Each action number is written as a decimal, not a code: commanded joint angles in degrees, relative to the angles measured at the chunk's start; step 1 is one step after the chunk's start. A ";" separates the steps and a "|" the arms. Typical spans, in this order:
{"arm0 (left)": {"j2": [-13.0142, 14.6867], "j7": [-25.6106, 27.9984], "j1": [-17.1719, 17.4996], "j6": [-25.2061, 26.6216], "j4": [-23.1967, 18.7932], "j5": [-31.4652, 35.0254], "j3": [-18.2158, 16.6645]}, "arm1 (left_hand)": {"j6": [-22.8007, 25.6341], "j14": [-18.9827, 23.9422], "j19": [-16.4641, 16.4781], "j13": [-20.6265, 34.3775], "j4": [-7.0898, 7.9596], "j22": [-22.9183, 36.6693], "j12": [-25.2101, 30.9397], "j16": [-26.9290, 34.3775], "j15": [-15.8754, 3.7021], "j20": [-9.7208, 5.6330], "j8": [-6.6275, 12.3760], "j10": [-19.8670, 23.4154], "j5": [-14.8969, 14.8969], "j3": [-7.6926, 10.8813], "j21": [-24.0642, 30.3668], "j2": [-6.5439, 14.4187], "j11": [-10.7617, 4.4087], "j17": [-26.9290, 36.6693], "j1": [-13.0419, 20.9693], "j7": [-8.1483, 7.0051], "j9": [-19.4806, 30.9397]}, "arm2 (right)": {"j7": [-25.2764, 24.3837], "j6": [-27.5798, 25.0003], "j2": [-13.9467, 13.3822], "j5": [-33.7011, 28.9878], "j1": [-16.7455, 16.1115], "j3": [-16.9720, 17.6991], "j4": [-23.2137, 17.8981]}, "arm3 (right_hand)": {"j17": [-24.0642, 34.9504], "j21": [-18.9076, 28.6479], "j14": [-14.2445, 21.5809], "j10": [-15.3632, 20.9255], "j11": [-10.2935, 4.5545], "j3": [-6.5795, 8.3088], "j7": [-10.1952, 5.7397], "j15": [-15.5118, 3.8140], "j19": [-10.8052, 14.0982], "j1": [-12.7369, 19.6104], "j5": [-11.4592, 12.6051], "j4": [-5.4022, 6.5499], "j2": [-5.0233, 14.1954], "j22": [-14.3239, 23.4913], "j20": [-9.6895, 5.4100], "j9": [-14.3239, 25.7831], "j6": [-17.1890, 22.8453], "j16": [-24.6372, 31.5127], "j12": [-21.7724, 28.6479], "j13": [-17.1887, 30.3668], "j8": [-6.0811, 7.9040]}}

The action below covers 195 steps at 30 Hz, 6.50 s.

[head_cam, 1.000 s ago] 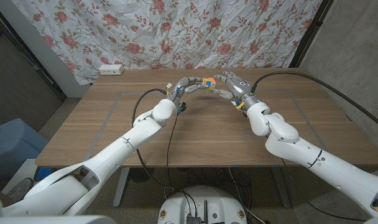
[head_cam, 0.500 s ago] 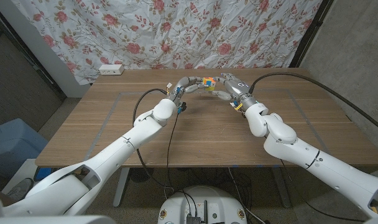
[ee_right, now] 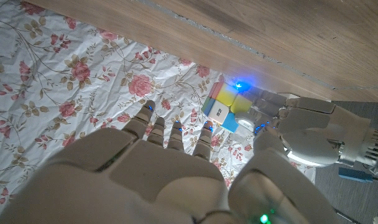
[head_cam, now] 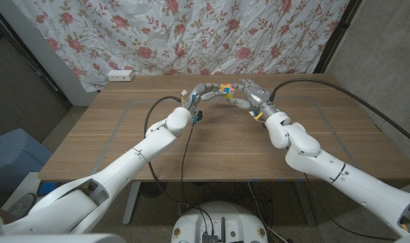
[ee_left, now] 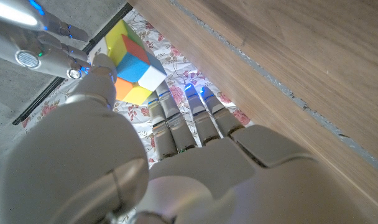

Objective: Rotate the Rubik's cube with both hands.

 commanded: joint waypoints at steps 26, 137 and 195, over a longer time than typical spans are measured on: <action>0.78 1.22 1.99 0.72 -2.85 -0.30 -0.77 | 2.30 0.71 0.53 0.28 0.02 0.33 -0.02 -0.13 -6.90 0.23 -0.06 3.56 0.29 -0.19 0.41 1.76 -2.98 0.13 0.62 1.53 0.25 | -0.10 -1.78 0.13 -4.19 -2.37 0.08 -2.46 | 0.17 0.43 0.90 0.72 -0.47 0.05 -0.30 -0.84 0.78 -0.05 -0.22 -0.07 0.98 0.22 -0.64 -0.03 1.98 0.91 0.50 0.01 0.21; -1.86 1.13 1.00 -2.50 1.02 -2.14 -0.75 | 3.37 1.25 1.05 0.83 -0.09 0.36 -0.56 -0.14 -6.79 0.14 -0.75 4.62 0.24 -0.93 0.62 2.60 -2.97 0.12 0.47 1.65 0.45 | -1.71 1.47 1.53 -5.63 -4.77 -0.29 0.73 | 0.22 0.11 0.22 0.48 -0.93 0.62 -0.40 -2.11 1.18 0.37 -0.36 -0.63 1.92 0.22 -1.24 0.01 5.95 0.82 0.18 -0.02 -0.11; -0.56 1.56 1.46 -0.77 -0.54 -0.90 -0.65 | 3.65 1.41 1.22 1.07 -0.22 0.37 -0.92 -0.22 -6.88 0.22 -1.15 4.96 0.25 -1.24 0.65 2.75 -2.96 0.09 0.58 1.74 0.55 | -6.32 3.18 -0.77 -1.68 -7.32 2.33 -2.28 | 0.24 0.46 1.16 2.02 -1.11 0.85 -0.38 -2.21 2.34 0.60 -0.37 -0.70 2.11 0.21 -1.31 0.11 6.96 1.30 0.76 -0.01 -0.10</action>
